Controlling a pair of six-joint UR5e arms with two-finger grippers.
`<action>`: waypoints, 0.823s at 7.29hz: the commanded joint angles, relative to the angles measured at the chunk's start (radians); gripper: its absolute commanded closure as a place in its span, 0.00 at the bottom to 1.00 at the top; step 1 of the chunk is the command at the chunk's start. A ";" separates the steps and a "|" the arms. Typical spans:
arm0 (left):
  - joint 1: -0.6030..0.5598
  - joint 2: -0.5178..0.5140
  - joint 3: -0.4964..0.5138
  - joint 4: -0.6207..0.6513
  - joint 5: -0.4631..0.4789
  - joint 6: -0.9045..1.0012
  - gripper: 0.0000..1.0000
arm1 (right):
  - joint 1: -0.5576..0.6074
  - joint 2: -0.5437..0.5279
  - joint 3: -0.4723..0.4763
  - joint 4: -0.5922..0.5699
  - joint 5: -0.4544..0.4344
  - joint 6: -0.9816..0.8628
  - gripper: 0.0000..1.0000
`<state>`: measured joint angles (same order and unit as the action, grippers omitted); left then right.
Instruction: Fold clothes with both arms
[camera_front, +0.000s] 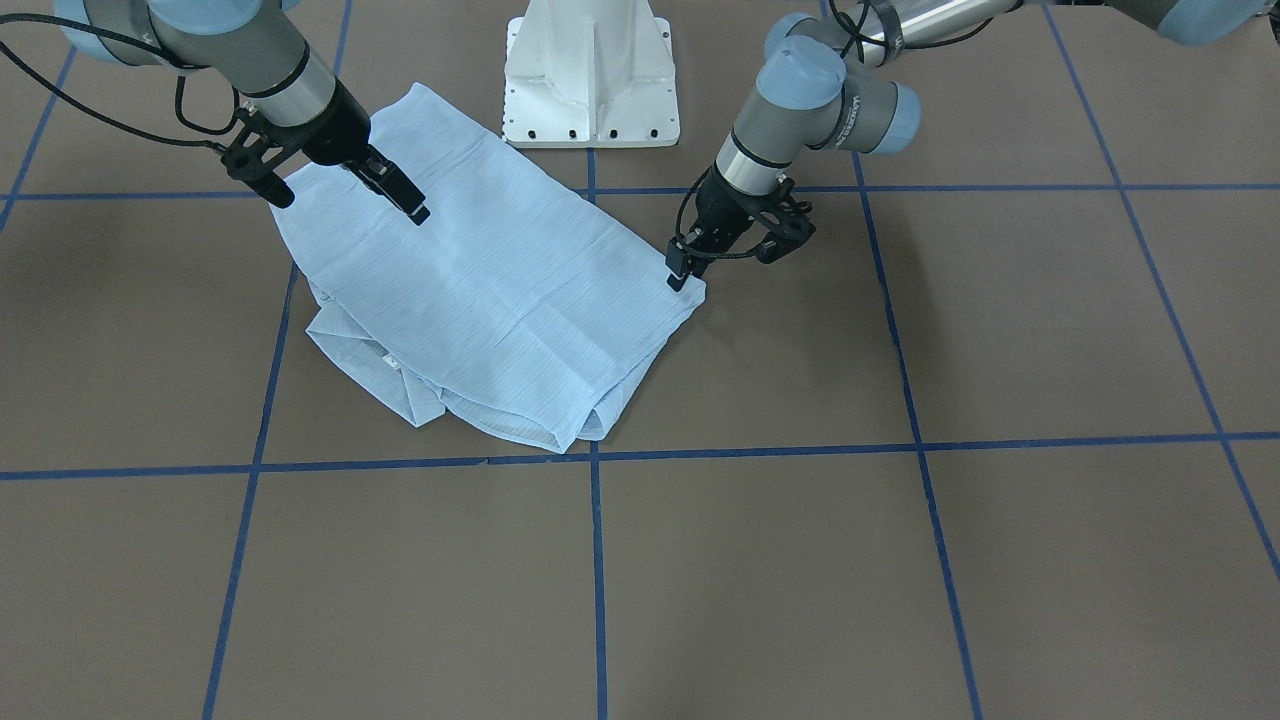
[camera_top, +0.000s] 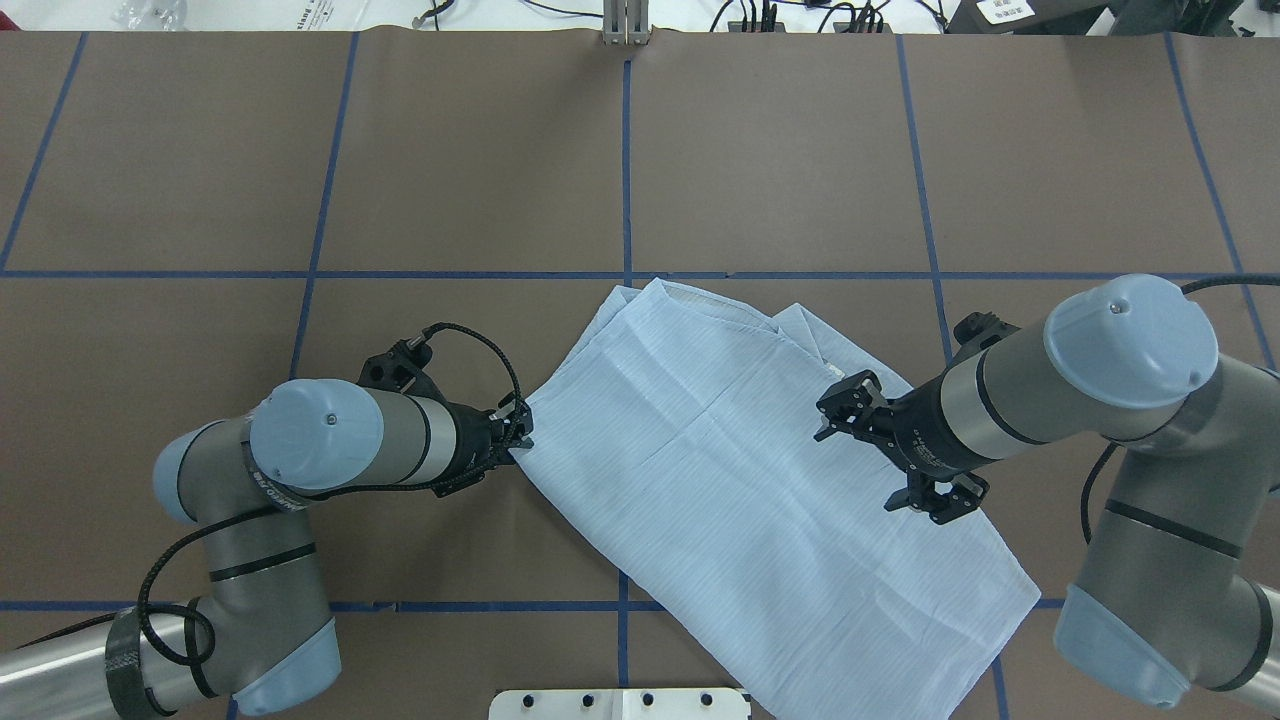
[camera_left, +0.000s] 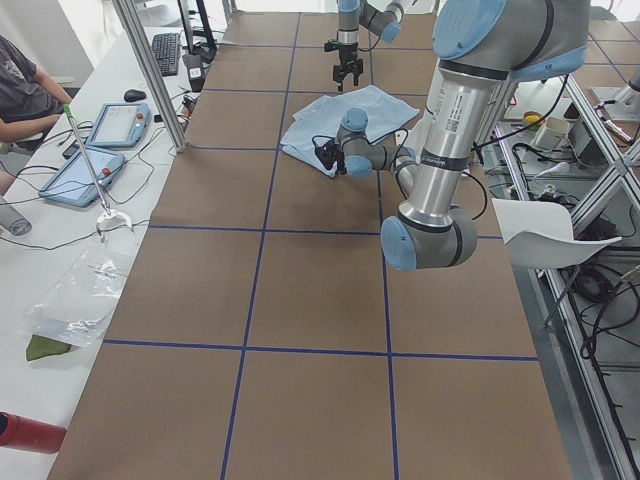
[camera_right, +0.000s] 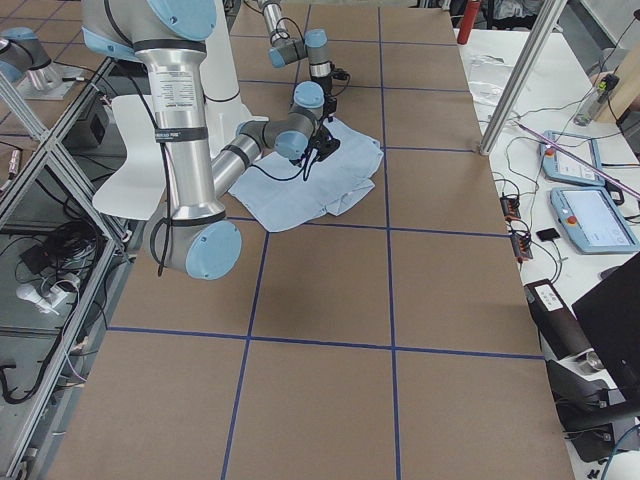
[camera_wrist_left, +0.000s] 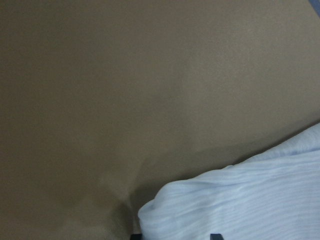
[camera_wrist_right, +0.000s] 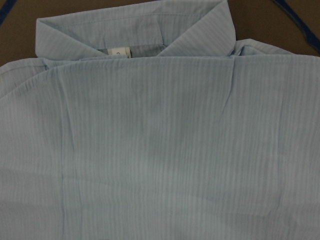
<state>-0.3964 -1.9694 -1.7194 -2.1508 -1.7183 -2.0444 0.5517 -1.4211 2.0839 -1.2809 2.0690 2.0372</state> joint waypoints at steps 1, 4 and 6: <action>-0.030 0.001 0.007 0.003 0.006 0.068 1.00 | 0.002 0.001 -0.002 0.000 -0.001 0.000 0.00; -0.215 -0.067 0.129 -0.026 0.026 0.274 1.00 | 0.004 0.002 -0.002 0.002 -0.009 0.002 0.00; -0.361 -0.269 0.466 -0.174 0.023 0.346 1.00 | 0.004 0.002 -0.001 0.002 -0.058 0.003 0.00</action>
<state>-0.6684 -2.1235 -1.4537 -2.2280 -1.6935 -1.7498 0.5550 -1.4191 2.0824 -1.2796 2.0428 2.0396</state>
